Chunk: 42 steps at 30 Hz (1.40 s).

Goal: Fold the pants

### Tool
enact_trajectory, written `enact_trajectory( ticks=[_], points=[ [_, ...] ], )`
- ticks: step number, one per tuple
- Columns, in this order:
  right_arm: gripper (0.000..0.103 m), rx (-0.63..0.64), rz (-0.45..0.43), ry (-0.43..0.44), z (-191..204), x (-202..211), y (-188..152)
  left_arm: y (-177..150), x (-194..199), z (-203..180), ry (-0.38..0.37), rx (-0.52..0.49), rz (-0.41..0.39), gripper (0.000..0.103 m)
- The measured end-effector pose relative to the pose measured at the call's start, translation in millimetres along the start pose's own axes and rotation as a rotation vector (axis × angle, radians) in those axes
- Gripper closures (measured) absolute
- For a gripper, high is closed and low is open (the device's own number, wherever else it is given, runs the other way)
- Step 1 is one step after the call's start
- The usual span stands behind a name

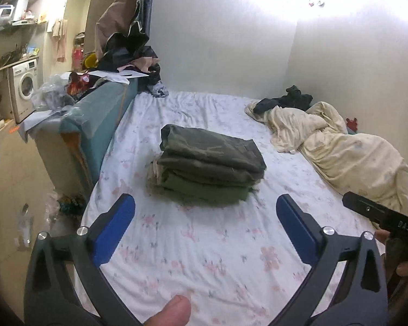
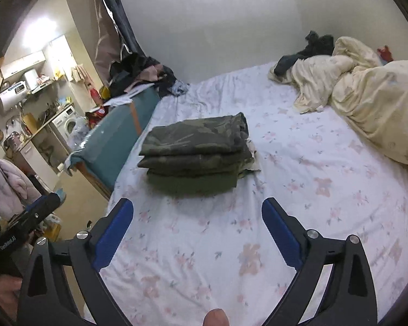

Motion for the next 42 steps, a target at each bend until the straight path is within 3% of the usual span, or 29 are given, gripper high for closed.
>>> enact_trajectory(
  ticks=[3,10,16,20,23,26,28,35,42],
  points=[
    [0.000,0.025,-0.034,-0.018,13.3,30.4,-18.1,-16.0,26.9,-1.8,0.001,0.009,-0.001,0.001],
    [0.000,0.081,-0.043,-0.053,32.7,82.2,-71.7,-66.3,77.4,-3.6,0.077,-0.022,0.004,0.001],
    [0.000,0.116,-0.065,-0.106,39.4,104.4,-123.5,-114.6,102.8,-7.6,0.104,-0.062,0.001,0.001],
    [0.000,0.100,-0.073,-0.098,34.4,111.3,-149.8,-143.8,109.1,-3.1,0.107,-0.090,0.007,0.001],
    [0.000,0.111,-0.086,-0.111,33.6,113.2,-164.1,-150.0,107.6,-1.5,0.088,-0.070,0.019,0.001],
    [0.000,0.090,-0.086,-0.110,34.4,110.5,-169.6,-151.6,104.2,-3.6,0.126,-0.113,-0.011,0.001],
    [0.000,0.086,-0.070,-0.117,33.9,103.9,-169.0,-152.7,97.9,-2.9,0.140,-0.104,0.016,0.001],
    [0.000,0.142,-0.052,-0.127,44.8,90.5,-175.6,-152.1,95.6,-0.2,0.126,-0.075,-0.001,0.001],
    [0.000,0.114,-0.032,-0.132,44.0,83.1,-178.9,-155.1,92.9,-4.2,0.120,-0.094,0.005,0.001]
  ],
)
Point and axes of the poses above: each gripper's, at about its wrist camera, not at the fingertips, and x roughly against the way its jaws point, z to its left, y to its top, the point moved 2 cm from there along -x, roughly the way its jaws point, and after that the axes turned 5 degrees about x, right-handed, at the moved point
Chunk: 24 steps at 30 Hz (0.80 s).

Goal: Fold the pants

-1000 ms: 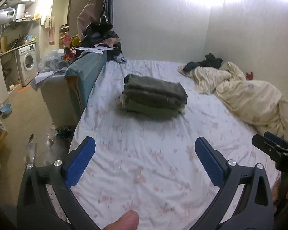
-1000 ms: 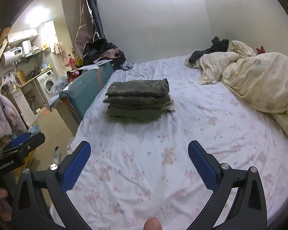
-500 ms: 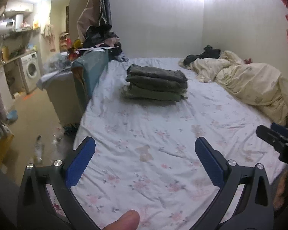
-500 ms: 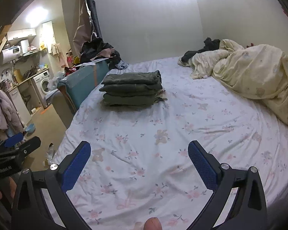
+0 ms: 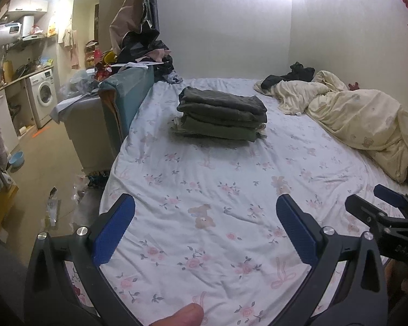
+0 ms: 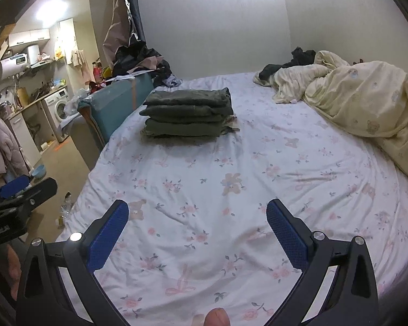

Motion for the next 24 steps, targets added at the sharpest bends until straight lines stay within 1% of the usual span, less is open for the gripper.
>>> enact_trajectory(
  ticks=[24],
  points=[
    [0.000,0.005,-0.003,0.007,-3.4,-2.4,1.5,-1.9,-2.1,-3.1,0.001,-0.013,0.010,0.001]
  ],
)
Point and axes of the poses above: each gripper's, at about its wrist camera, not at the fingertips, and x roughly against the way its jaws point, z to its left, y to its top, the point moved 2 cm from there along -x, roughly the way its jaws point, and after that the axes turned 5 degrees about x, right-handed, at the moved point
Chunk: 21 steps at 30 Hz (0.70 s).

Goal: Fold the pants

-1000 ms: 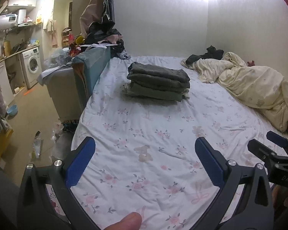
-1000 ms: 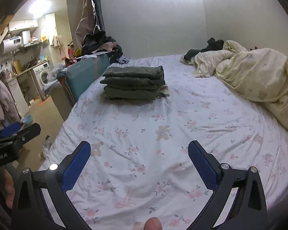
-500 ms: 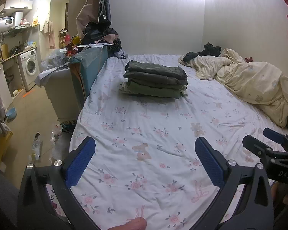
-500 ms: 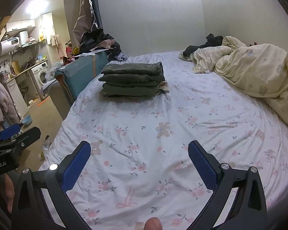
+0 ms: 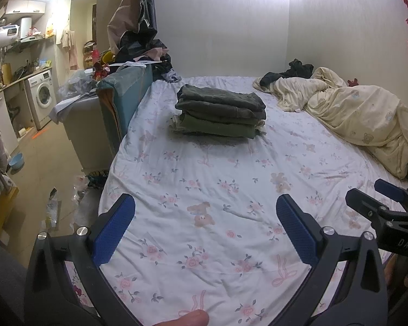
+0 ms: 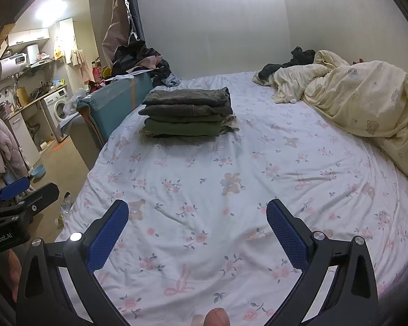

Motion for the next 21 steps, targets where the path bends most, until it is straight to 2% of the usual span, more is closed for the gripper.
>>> enact_trajectory(
  ticks=[21],
  points=[
    [0.000,0.007,-0.008,0.008,-2.0,0.5,3.2,0.8,0.2,-0.7,-0.001,0.000,-0.001,0.001]
  ],
)
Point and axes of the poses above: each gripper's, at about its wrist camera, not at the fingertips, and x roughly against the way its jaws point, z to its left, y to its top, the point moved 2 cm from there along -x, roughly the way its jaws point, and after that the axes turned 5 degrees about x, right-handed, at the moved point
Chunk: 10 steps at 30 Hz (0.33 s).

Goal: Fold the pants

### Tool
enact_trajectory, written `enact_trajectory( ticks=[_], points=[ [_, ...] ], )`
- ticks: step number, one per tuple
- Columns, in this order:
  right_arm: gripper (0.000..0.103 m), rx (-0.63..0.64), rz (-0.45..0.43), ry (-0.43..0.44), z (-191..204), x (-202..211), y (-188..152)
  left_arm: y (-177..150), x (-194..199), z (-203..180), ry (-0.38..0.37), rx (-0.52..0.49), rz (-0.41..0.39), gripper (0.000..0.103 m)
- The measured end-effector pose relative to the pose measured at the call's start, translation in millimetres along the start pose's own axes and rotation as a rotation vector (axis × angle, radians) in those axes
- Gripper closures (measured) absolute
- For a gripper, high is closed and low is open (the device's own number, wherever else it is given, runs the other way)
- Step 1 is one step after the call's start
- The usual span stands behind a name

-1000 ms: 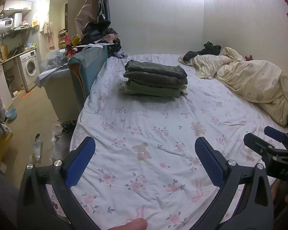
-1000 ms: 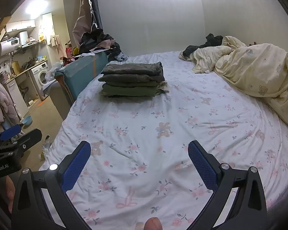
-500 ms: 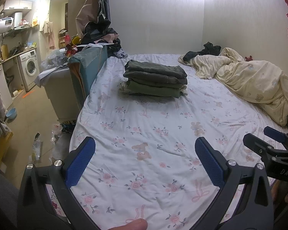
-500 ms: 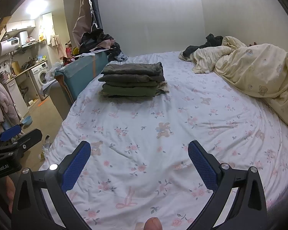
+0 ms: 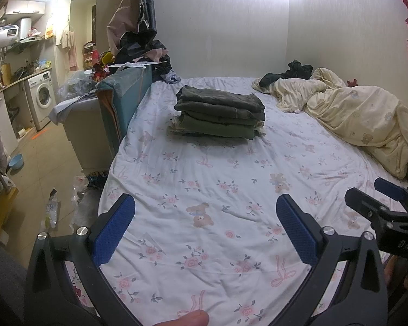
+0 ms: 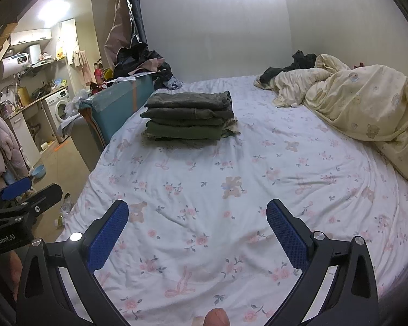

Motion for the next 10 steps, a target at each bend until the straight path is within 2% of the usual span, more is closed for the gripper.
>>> enact_trajectory(
  ticks=[10],
  points=[
    [0.000,0.003,0.003,0.009,-2.3,-1.0,1.7,0.6,-0.2,-0.2,-0.010,0.008,-0.001,0.001]
  ],
)
Point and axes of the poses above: each gripper's, at about its wrist camera, not at the fingertips, and x roughly against the way its jaws point, z to its left, y to its top, the point moved 2 cm from there along -x, roughly the way its jaws point, and after that the axes turned 5 degrees about x, right-handed, at the moved point
